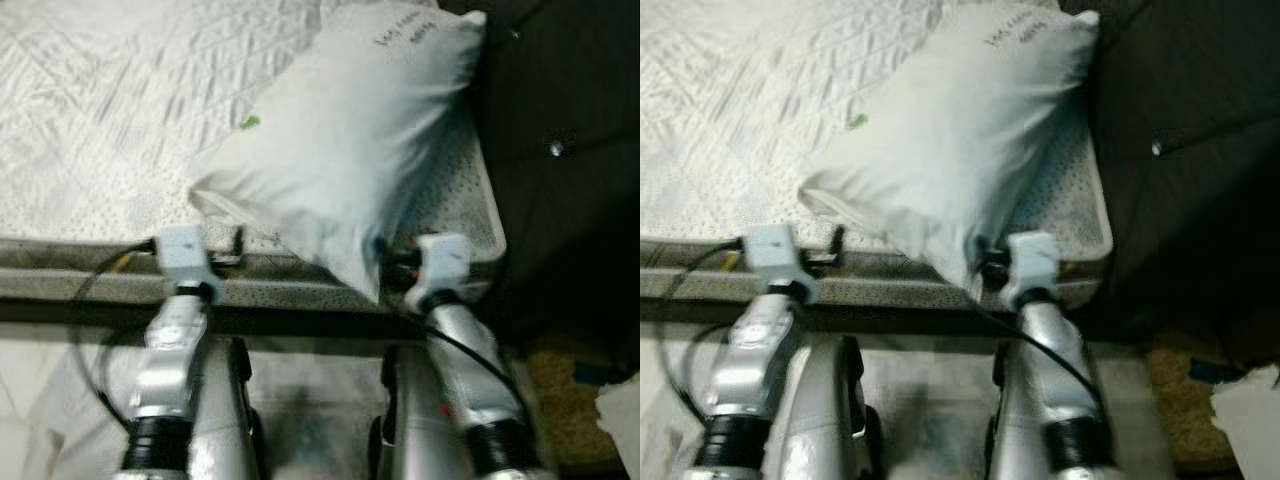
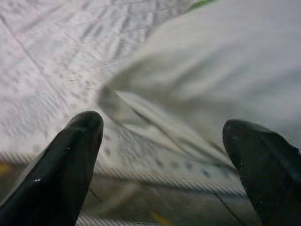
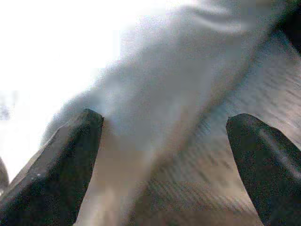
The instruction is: Clean up the room
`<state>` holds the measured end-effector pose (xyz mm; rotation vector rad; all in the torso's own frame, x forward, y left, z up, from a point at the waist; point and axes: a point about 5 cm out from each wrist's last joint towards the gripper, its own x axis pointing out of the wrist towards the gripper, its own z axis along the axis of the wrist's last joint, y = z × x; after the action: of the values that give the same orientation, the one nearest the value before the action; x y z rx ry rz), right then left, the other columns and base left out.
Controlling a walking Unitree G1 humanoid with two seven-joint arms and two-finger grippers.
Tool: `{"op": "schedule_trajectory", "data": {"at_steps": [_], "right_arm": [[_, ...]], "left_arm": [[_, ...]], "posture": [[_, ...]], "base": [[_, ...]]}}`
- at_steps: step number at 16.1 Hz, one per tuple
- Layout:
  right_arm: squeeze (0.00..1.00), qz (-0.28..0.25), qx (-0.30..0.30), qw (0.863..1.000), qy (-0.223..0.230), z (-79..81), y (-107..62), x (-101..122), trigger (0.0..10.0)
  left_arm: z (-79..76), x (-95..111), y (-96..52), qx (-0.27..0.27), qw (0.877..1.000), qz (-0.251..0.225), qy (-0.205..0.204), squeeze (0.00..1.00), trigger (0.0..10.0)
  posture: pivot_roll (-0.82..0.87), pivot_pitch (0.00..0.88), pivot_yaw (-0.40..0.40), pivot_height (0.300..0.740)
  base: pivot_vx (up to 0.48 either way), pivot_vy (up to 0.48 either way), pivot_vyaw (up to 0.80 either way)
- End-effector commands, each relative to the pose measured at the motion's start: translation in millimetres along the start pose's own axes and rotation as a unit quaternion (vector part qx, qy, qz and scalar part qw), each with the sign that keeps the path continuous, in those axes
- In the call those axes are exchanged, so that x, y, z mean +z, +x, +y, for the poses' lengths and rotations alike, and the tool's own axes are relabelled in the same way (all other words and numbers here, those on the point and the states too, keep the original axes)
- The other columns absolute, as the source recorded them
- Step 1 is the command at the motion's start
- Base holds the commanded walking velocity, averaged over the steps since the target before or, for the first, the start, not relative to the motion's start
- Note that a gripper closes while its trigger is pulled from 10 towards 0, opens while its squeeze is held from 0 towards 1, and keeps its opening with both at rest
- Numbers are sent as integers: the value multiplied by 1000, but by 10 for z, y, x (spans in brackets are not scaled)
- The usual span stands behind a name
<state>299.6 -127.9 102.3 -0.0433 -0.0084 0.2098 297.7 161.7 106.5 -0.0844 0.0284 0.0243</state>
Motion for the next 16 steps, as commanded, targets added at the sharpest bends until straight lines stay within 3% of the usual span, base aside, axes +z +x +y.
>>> {"op": "schedule_trajectory", "data": {"at_steps": [1, 10, 13, 15, 16], "right_arm": [[0, 18, -15, 1000, -3, -122, -69, -91, 10000], [0, 33, -6, 999, -21, -329, -40, -78, 10000], [0, 50, 28, 997, -50, -503, -83, -45, 10000], [0, 73, 52, 996, -9, -690, -136, 55, 10000], [0, 86, 92, 992, 26, -683, -190, 116, 10000]], "left_arm": [[-111, 3, 2, -17, 1000, 0, -10, 0, 10000], [-157, -3, 33, -25, 1000, 4, -18, 0, 10000], [-152, 0, 39, -26, 1000, 6, -17, 0, 10000], [-129, -14, 33, -28, 999, 10, -14, 0, 10000], [-118, -20, 36, -28, 999, 12, -13, 0, 10000]], "posture": [[-57, 205, 30, 530], [-66, 194, 35, 530], [-66, 192, 38, 530], [-70, 186, 48, 530], [-72, 182, 51, 530]], "base": [[0, 0, 0], [0, 0, 0], [0, 0, 0], [0, 0, 0], [0, 0, 0]]}}
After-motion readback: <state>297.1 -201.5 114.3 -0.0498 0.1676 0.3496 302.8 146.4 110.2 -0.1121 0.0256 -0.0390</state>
